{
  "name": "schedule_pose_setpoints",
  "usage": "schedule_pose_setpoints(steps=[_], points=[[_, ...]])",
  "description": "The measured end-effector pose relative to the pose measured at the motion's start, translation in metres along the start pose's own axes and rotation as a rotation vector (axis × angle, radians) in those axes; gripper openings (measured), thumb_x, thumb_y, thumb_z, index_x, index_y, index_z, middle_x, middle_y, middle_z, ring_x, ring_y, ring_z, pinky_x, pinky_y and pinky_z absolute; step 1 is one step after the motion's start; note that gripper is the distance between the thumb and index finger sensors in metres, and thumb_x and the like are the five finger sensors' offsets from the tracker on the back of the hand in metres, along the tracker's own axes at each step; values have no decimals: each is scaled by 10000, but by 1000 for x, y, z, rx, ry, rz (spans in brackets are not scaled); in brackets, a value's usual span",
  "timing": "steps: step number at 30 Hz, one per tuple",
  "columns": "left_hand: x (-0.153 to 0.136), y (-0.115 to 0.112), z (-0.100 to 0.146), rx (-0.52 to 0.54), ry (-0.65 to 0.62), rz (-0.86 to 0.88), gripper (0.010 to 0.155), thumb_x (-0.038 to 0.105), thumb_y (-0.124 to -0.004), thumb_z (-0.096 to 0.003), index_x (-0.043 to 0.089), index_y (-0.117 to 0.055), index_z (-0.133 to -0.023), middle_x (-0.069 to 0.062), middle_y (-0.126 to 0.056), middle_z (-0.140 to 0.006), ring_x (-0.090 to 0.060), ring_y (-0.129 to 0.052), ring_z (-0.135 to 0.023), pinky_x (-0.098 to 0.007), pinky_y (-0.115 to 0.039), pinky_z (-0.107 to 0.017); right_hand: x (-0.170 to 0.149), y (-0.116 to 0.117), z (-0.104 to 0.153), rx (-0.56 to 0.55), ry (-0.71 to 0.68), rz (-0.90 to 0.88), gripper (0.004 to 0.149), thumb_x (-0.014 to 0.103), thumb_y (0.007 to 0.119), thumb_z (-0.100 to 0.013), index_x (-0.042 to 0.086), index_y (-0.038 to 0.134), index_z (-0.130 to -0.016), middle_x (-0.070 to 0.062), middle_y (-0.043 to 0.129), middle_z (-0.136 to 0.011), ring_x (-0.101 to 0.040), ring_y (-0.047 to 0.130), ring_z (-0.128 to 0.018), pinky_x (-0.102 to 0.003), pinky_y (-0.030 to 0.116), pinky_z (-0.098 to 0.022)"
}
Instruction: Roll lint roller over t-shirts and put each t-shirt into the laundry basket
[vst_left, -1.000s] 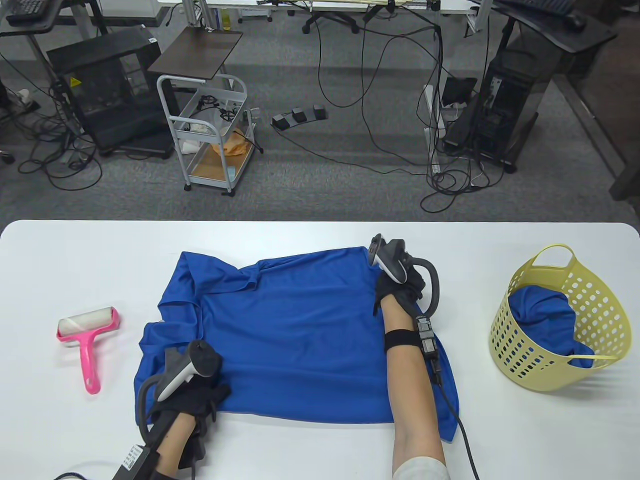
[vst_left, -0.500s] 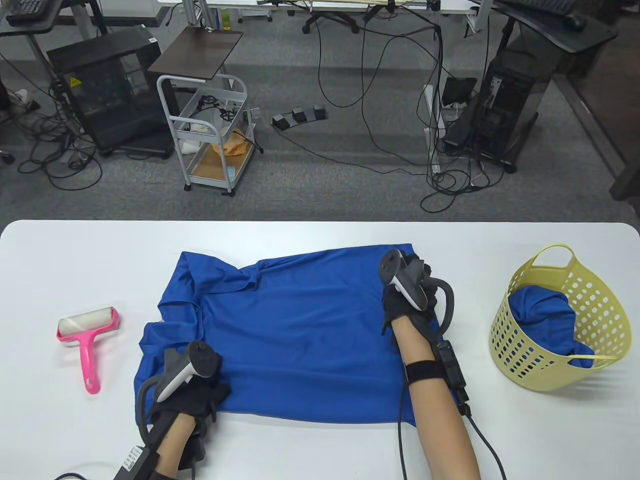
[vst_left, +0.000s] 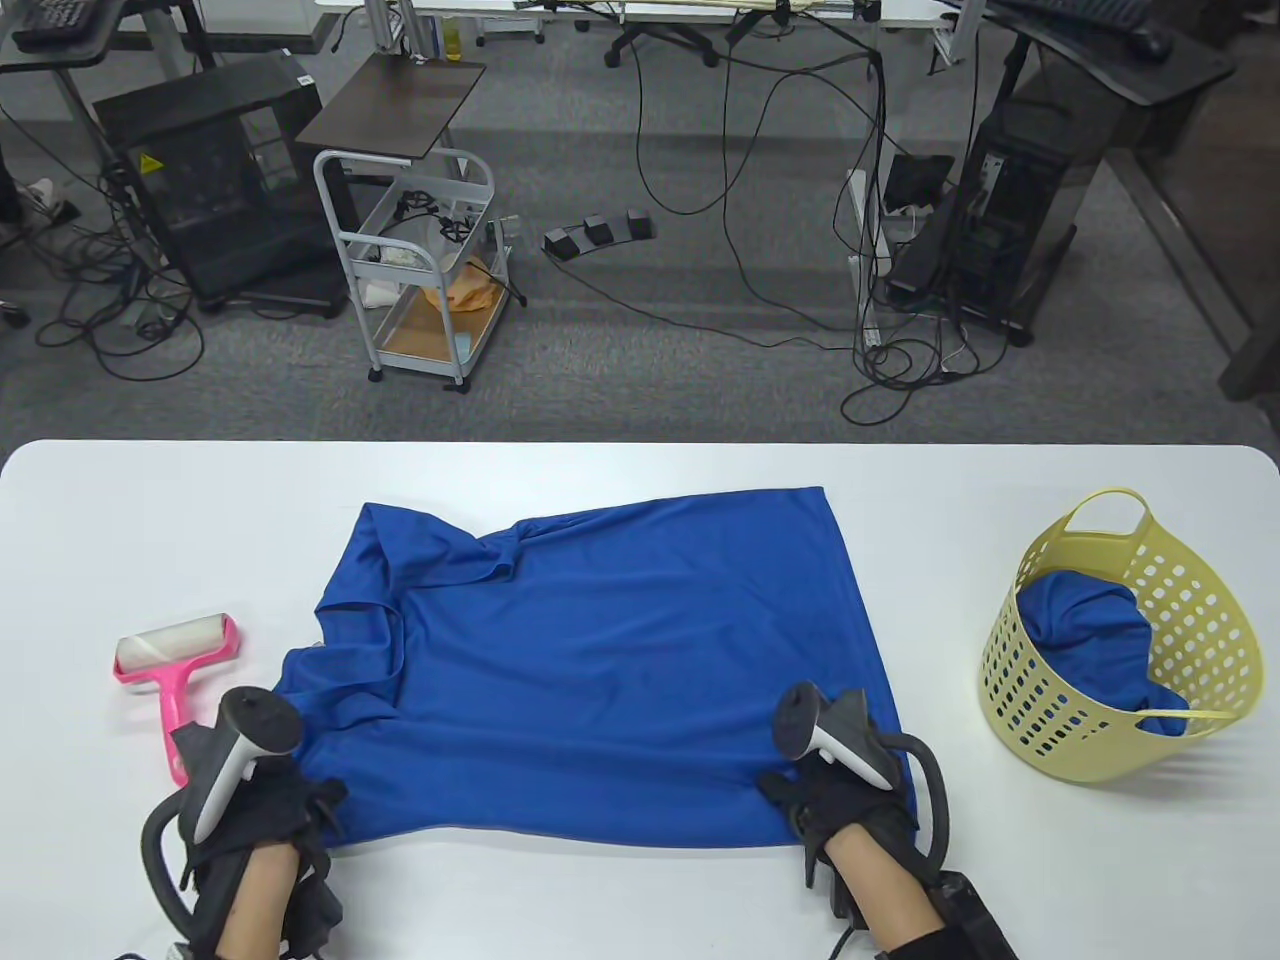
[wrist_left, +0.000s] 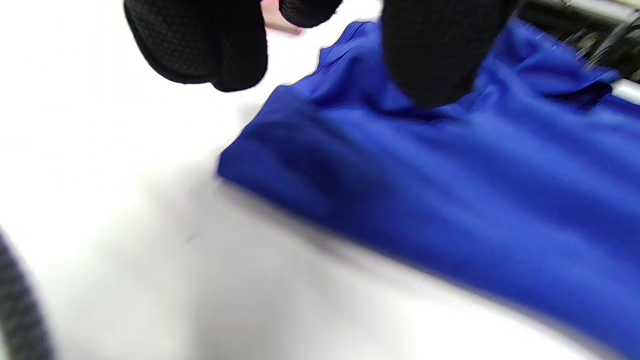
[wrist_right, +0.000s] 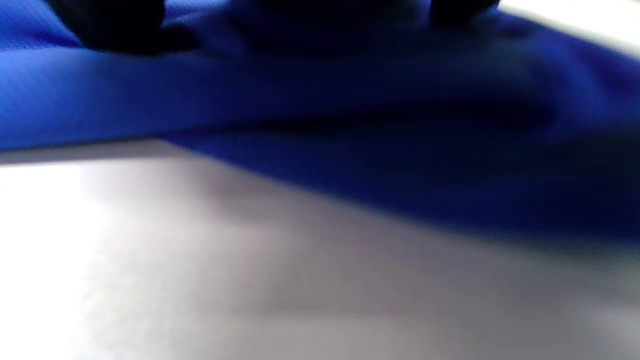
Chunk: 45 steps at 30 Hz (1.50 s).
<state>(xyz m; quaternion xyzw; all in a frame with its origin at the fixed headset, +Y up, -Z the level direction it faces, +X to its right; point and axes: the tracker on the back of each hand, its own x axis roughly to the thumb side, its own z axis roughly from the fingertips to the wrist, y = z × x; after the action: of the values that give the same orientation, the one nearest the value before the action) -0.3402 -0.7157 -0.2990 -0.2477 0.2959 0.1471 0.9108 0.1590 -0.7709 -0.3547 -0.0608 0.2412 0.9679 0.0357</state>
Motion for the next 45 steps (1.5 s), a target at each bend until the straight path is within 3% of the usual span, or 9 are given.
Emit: schedule_pose_setpoints(steps=[8, 10, 15, 21, 26, 31, 36, 40, 45], points=[[2, -34, -21, 72, 118, 0, 736, 515, -738, -497, 152, -433, -1060, -165, -338, -1109, -389, -553, -971, -461, -598, -697, -2, 6, -1, -15, -4, 18, 744, 603, 520, -478, 265, 196, -1056, -81, 129, -1154, -420, 202, -1020, -644, 331, -708], [3, -33, -23, 81, 55, 95, 480, 440, -752, -508, 267, -643, -942, -139, -406, -1107, -404, -552, -961, -492, -579, -709, -2, 7, -1, -16, -8, 19, 743, 605, 513, -478, 265, 192, -1055, -83, 124, -1153, -419, 198, -1020, -643, 325, -708], [4, -11, -6, 264, -280, 428, 417, 416, -755, -502, 281, -681, -890, -167, -468, -1118, -508, -524, -1038, -607, -574, -711, -2, 7, -2, -10, -10, 13, 742, 601, 515, -479, 263, 191, -1054, -83, 120, -1151, -420, 192, -1018, -642, 318, -707], [3, 22, 15, 264, -532, 927, 380, 304, -847, -480, 143, -712, -797, -196, -659, -1006, -240, -1085, -681, -414, -938, -512, -3, 8, -1, -10, -12, 4, 741, 602, 513, -479, 265, 188, -1053, -81, 114, -1150, -417, 183, -1016, -639, 307, -707], [-7, 32, 22, 303, -428, 736, 402, 328, -851, -482, 177, -676, -811, -109, -695, -977, -36, -1122, -213, -219, -976, -197, -4, 9, -1, -10, -16, -4, 741, 603, 512, -479, 268, 183, -1052, -78, 106, -1148, -413, 172, -1014, -637, 292, -707], [-19, 16, 11, 143, -145, 518, 475, 298, -864, -487, 140, -648, -880, -159, -689, -969, -37, -1101, -134, -218, -962, -145, -5, 9, -2, -5, -16, -7, 741, 603, 513, -479, 269, 181, -1051, -76, 102, -1147, -413, 169, -1013, -636, 289, -706], [-11, -15, -3, -118, 112, -128, 847, 470, -834, -493, 199, -302, -1094, -164, -394, -1095, -74, -997, -571, -306, -871, -502, -5, 9, -2, -7, -14, -9, 740, 603, 511, -478, 272, 179, -1051, -73, 100, -1147, -410, 165, -1014, -634, 286, -707], [10, 2, 4, 108, 63, -130, 868, 406, -831, -505, 223, -229, -1104, -155, -164, -1129, -355, -641, -1014, -529, -617, -730, -5, 10, -2, -9, -13, -7, 740, 602, 508, -477, 272, 177, -1051, -73, 99, -1147, -409, 164, -1015, -634, 285, -707], [80, 45, 7, 300, -163, -170, 735, 364, -804, -518, 326, -359, -1101, -71, -296, -1162, -386, -569, -1061, -535, -592, -747, -5, 10, -2, -14, -14, -5, 738, 600, 504, -477, 270, 178, -1050, -75, 100, -1147, -411, 164, -1014, -635, 283, -707]])
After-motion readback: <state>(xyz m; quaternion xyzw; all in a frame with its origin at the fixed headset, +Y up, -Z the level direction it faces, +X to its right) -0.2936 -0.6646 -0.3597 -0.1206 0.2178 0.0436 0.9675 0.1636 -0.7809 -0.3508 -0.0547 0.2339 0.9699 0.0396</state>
